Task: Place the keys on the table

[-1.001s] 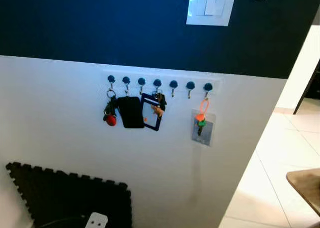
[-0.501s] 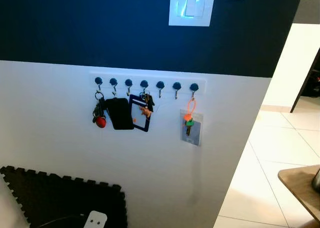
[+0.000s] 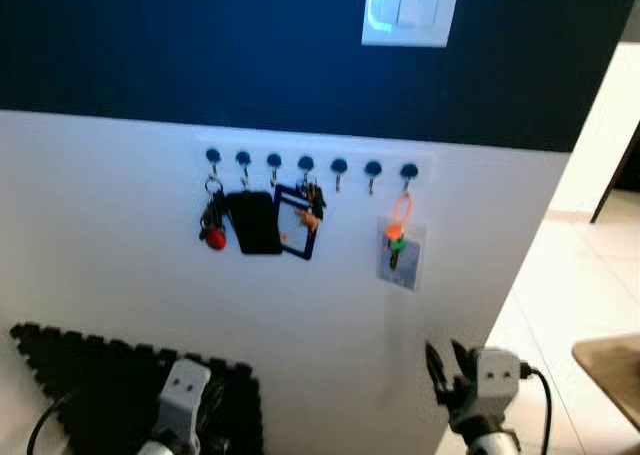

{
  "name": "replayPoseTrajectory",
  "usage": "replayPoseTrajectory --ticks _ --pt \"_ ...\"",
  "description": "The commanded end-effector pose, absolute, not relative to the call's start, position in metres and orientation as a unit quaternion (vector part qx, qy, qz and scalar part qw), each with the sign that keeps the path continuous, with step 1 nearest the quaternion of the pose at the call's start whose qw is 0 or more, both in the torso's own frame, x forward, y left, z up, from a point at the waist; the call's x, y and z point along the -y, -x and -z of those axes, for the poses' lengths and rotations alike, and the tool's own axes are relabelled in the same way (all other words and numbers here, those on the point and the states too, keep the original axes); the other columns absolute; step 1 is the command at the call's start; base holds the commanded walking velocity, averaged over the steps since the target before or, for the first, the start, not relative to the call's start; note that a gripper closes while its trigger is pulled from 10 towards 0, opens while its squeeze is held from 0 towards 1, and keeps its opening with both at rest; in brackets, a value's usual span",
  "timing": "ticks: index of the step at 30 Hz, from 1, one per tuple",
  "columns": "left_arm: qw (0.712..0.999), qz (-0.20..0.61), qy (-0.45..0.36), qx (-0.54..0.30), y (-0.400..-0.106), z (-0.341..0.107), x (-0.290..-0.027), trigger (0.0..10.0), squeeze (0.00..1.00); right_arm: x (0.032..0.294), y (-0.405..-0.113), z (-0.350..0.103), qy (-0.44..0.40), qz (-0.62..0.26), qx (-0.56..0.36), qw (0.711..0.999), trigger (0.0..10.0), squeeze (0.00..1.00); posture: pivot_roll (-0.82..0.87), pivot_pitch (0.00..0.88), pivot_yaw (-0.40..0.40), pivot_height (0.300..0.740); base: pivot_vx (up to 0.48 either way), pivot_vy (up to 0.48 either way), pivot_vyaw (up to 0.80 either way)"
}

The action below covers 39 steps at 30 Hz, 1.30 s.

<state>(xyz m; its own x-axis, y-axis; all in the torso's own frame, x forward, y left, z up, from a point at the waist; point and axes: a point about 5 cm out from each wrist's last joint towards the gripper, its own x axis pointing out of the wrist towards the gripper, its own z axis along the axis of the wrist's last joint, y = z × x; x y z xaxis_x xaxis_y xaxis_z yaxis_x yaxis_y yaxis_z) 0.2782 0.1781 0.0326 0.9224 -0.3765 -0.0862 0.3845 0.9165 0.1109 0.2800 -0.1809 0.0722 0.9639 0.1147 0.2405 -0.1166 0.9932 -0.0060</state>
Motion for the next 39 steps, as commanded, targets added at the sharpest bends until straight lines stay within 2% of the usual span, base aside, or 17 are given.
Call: replayPoseTrajectory --ticks 1,11,17,26,27,29,30,35,36,37,38,39 --pt "0.975 0.213 -0.055 -0.023 -0.275 -0.033 -0.167 10.0 0.00 0.172 -0.276 -0.081 0.006 -0.084 0.152 0.985 10.0 0.00 0.04 0.000 -0.008 0.740 0.000 0.000 0.00" --pt "0.968 0.246 -0.042 0.019 -0.274 -0.049 -0.156 10.0 0.00 0.156 -0.272 -0.116 0.001 -0.109 0.228 0.968 10.0 0.00 0.04 0.012 0.002 0.740 0.000 0.000 0.00" --pt "0.966 0.255 -0.039 0.023 -0.273 -0.053 -0.151 10.0 0.00 0.163 -0.280 -0.149 -0.008 -0.073 0.281 0.957 10.0 0.00 0.03 0.023 0.001 0.740 0.000 0.000 0.00" --pt "0.965 0.258 -0.037 0.020 -0.272 -0.054 -0.150 10.0 0.00 0.170 -0.282 -0.160 -0.022 -0.066 0.290 0.954 10.0 0.01 0.03 0.023 -0.001 0.740 0.000 0.000 0.00" --pt "0.965 0.259 -0.038 0.017 -0.272 -0.053 -0.150 10.0 0.00 0.171 -0.285 -0.161 -0.033 -0.070 0.284 0.956 10.0 0.75 0.03 0.023 -0.001 0.740 0.000 0.000 0.00" --pt "0.965 0.259 -0.038 0.017 -0.272 -0.053 -0.150 10.0 0.00 0.171 -0.285 -0.161 -0.033 -0.070 0.284 0.956 10.0 0.75 0.03 0.023 -0.001 0.740 0.000 0.000 0.00" --pt "0.965 0.259 -0.038 0.016 -0.272 -0.053 -0.150 10.0 0.00 0.172 -0.286 -0.161 -0.039 -0.074 0.280 0.956 10.0 1.00 0.03 0.024 -0.001 0.740 0.000 0.000 0.00" --pt "0.965 0.258 -0.039 0.012 -0.272 -0.053 -0.150 10.0 0.00 0.168 -0.291 -0.162 -0.047 -0.102 0.262 0.959 10.0 1.00 0.03 0.026 -0.001 0.740 0.000 0.000 0.00" --pt "0.965 0.257 -0.039 0.012 -0.273 -0.053 -0.150 10.0 0.00 0.167 -0.292 -0.163 -0.048 -0.111 0.258 0.959 10.0 0.96 0.03 0.026 -0.001 0.740 0.000 0.000 0.00" --pt "0.966 0.256 -0.040 0.011 -0.273 -0.053 -0.150 10.0 0.00 0.167 -0.293 -0.163 -0.050 -0.117 0.255 0.959 10.0 0.48 0.03 0.026 -0.001 0.740 0.000 0.000 0.00" --pt "0.966 0.256 -0.040 0.011 -0.273 -0.053 -0.150 10.0 0.00 0.166 -0.294 -0.163 -0.052 -0.121 0.254 0.958 10.0 0.48 0.03 0.026 -0.001 0.740 0.000 0.000 0.00" --pt "0.966 0.255 -0.040 0.011 -0.273 -0.053 -0.151 10.0 0.00 0.167 -0.295 -0.163 -0.054 -0.126 0.251 0.958 10.0 0.00 0.03 0.026 -0.001 0.740 0.000 0.000 0.00"
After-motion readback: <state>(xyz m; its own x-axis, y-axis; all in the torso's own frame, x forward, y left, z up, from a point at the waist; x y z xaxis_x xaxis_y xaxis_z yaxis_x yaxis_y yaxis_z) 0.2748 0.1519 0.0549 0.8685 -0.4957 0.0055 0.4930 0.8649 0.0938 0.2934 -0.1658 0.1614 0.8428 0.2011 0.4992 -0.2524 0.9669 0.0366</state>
